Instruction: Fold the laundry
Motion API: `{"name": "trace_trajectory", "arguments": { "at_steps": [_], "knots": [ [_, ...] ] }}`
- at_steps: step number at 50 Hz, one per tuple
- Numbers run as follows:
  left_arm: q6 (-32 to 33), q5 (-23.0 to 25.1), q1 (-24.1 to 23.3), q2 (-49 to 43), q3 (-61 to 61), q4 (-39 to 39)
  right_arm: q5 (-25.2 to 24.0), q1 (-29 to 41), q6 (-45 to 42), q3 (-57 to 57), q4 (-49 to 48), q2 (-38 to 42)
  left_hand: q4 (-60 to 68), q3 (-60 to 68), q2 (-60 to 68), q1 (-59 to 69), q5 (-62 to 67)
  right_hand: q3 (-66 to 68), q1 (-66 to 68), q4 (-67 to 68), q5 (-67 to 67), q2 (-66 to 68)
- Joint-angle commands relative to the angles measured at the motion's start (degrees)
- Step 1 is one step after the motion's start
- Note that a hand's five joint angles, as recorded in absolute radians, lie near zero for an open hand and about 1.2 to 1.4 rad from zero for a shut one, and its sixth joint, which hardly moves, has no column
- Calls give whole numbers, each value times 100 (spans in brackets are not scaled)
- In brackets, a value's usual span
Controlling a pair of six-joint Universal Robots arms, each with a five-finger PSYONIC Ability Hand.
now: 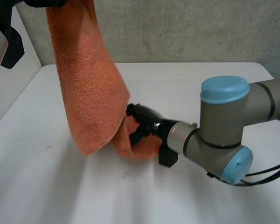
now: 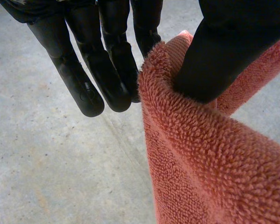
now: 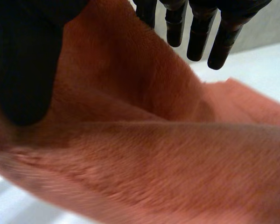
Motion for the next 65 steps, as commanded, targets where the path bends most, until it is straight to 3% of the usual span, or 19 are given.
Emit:
{"name": "trace_trajectory", "arguments": {
  "at_steps": [1, 8, 12, 18, 24, 30, 40, 44, 50, 51, 52, 53, 55, 57, 59, 60, 65],
  "knots": [
    [7, 16, 160, -15, 5, 11, -28, 10, -233, 244, 260, -20, 1154, 1171, 1138, 1629, 1743, -208, -110, -340, -297, -283],
    [-2, 16, 503, -68, -30, 11, 130, -69, -646, 323, 268, -160, 1154, 1171, 1138, 1629, 1743, -208, -110, -340, -297, -283],
    [-2, 7, 635, -77, -135, 11, 323, -648, -1146, 534, 286, -582, 1154, 1171, 1138, 1629, 1743, -208, -110, -340, -297, -283],
    [-2, 7, 627, -68, -223, 11, 324, -1387, -1919, 1402, 435, -1372, 1154, 1171, 1138, 1629, 1743, -208, -110, -340, -297, -283],
    [-11, -2, 609, -41, -188, 11, 218, -1493, -2193, 2291, 541, -1786, 1154, 1171, 1138, 1629, 1743, -208, -110, -340, -297, -283],
    [-19, -10, 530, -15, 14, 2, -63, -1406, -2027, 3171, 383, -1962, 1154, 1171, 1138, 1629, 1743, -208, -110, -340, -297, -283],
    [-63, -46, 293, 46, 146, -6, -72, -649, -655, 2951, -259, -1892, 1154, 1171, 1138, 1629, 1743, -208, -110, -340, -297, -283],
    [-72, -63, 214, 55, 120, -7, 138, -212, -67, 2391, -741, -1279, 1154, 1171, 1138, 1629, 1743, -208, -110, -340, -297, -283],
    [-221, -72, 178, 73, 58, -15, 586, 360, 48, 1635, -760, -505, 1154, 1171, 1138, 1629, 1743, -208, -110, -340, -297, -283],
    [-265, -72, 204, 90, 49, -15, 735, 431, 57, 1485, -734, -329, 1154, 1171, 1138, 1629, 1743, 564, 662, 432, 475, 489],
    [-335, -72, 213, 99, 41, -24, 911, 501, 48, 1414, -742, -188, 1154, 1171, 1138, 1629, 1743, 3455, 3553, 3323, 3366, 3380],
    [-371, -72, 222, 99, 32, -24, 912, 502, 48, 1413, -742, -187, 1154, 1171, 1138, 1629, 1743, 3484, 3582, 3352, 3395, 3409],
    [-406, -81, 231, 99, 23, -33, 1366, 467, 48, 1422, -882, -169, 1154, 1171, 1138, 1629, 1743, 6778, 6876, 6646, 6689, 6703],
    [-476, -90, 327, 99, -29, -50, 1589, 432, 30, 1413, -936, -187, 1154, 1171, 1138, 1629, 1743, 6792, 6890, 6660, 6703, 6717],
    [-485, -90, 380, 99, -47, -59, 2254, 309, -249, 1465, -1075, -580, 1154, 1171, 1138, 1629, 1743, 6792, 6890, 6660, 6703, 6717],
    [-503, -81, 589, 99, -152, -85, 2257, 309, -251, 1466, -1076, -583, 1154, 1171, 1138, 1629, 1743, 6792, 6890, 6660, 6703, 6717],
    [-713, -28, 1162, 64, -460, -129, 2293, -1368, -2480, 1923, -1348, -2137, 1154, 1171, 1138, 1629, 1743, 6792, 6890, 6660, 6703, 6717]
  ]
}}
